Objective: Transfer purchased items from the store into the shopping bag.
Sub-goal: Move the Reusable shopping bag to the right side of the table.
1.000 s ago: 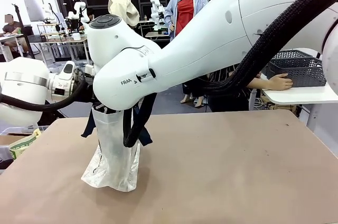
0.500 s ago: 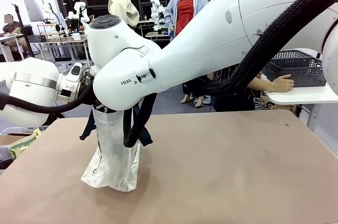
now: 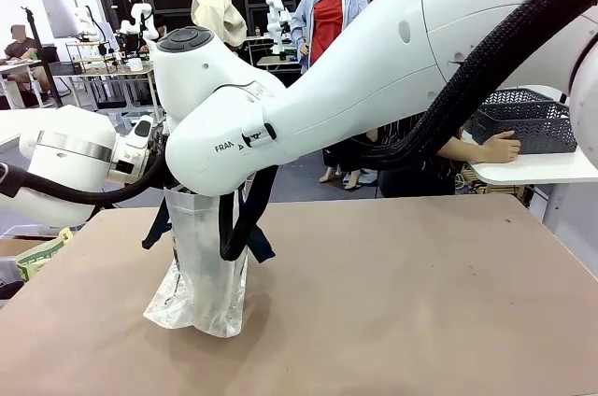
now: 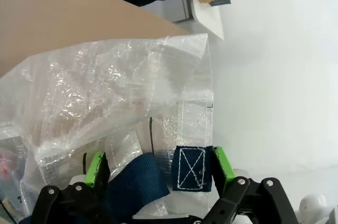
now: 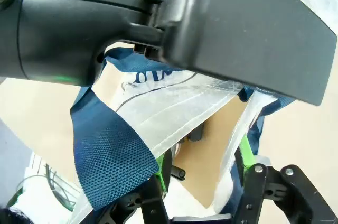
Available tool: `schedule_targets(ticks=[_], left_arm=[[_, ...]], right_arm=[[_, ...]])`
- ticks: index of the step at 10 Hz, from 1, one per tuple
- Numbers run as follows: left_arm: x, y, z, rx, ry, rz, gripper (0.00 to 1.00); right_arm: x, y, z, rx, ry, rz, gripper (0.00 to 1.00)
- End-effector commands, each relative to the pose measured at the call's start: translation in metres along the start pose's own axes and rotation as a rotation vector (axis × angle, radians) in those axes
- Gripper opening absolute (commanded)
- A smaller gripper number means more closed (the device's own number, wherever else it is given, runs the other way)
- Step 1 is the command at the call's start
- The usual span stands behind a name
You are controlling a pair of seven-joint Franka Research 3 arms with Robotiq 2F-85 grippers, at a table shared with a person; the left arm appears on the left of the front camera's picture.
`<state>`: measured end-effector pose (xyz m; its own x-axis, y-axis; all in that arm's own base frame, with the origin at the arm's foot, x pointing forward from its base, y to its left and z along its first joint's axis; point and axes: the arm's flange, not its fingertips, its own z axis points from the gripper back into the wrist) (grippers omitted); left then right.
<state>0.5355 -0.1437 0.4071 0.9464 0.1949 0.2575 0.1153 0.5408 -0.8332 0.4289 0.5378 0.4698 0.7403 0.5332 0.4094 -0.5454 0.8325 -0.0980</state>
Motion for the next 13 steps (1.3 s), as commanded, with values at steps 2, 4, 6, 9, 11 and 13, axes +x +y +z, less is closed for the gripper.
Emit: schedule_targets(ticks=[2,4,6,9,11,13], left_arm=[[0.0082,-0.0001,-0.0085,0.054,0.006,0.035,1.00],[0.0084,-0.0002,-0.0087,0.077,0.004,0.039,0.93],[0.0082,-0.0002,-0.0088,0.094,0.007,0.042,0.55],[0.0085,0.0003,-0.0089,0.102,0.005,0.044,0.00],[0.0079,0.0005,-0.0088,0.102,0.006,0.044,0.00],[0.0075,0.0005,-0.0089,0.105,0.009,0.042,0.00]], right_arm=[[-0.0077,0.0060,-0.0022,-0.041,-0.019,-0.016,0.61],[-0.0079,0.0054,-0.0017,-0.041,-0.021,-0.017,0.61],[-0.0079,0.0052,-0.0019,-0.040,-0.021,-0.018,0.61],[-0.0079,0.0048,-0.0023,-0.039,-0.020,-0.019,0.61],[-0.0084,0.0050,-0.0023,-0.039,-0.020,-0.018,0.61],[-0.0090,0.0048,-0.0013,-0.039,-0.019,-0.020,0.61]])
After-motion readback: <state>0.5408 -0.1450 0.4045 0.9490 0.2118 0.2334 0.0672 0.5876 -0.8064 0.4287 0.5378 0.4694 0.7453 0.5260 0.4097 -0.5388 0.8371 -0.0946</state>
